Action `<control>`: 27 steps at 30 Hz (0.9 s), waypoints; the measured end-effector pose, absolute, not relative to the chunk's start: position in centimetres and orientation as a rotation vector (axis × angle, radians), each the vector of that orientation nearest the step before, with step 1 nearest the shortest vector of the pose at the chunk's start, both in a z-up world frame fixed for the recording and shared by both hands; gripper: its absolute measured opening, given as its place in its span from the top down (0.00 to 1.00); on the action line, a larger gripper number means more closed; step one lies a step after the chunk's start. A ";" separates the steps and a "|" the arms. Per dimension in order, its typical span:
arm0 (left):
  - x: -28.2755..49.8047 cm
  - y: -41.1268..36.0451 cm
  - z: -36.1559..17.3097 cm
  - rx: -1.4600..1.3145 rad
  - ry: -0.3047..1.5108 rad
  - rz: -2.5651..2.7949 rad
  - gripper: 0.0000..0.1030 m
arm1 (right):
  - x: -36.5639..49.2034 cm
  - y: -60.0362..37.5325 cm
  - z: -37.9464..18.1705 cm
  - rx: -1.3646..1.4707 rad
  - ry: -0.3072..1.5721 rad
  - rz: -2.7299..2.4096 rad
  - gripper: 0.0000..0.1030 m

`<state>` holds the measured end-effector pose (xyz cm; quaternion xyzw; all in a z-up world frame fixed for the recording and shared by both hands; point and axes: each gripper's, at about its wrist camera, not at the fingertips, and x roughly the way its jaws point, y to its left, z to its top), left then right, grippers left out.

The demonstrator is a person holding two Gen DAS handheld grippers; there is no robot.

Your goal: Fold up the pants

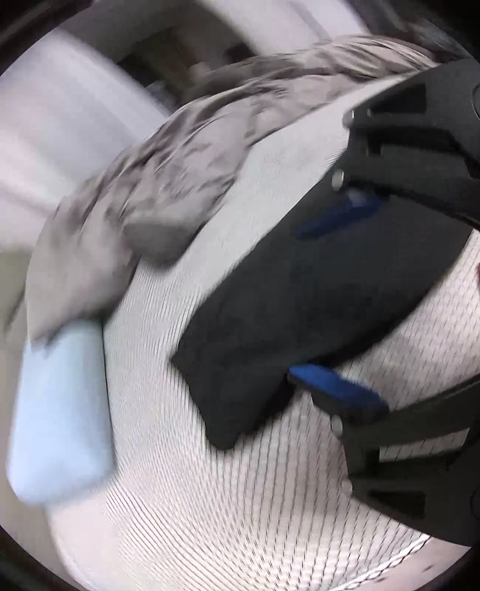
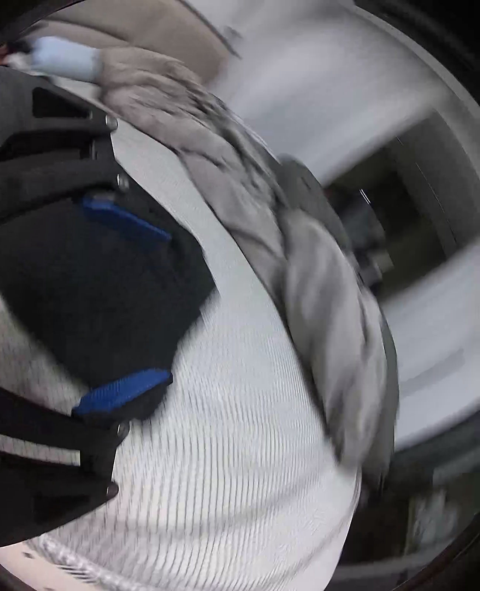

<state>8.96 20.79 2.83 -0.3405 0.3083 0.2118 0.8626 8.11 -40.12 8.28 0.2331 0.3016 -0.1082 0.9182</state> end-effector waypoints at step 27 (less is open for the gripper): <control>17.1 -13.6 -2.3 -0.088 0.995 -0.169 0.01 | 9.2 -36.5 0.8 -0.183 0.986 -0.368 0.03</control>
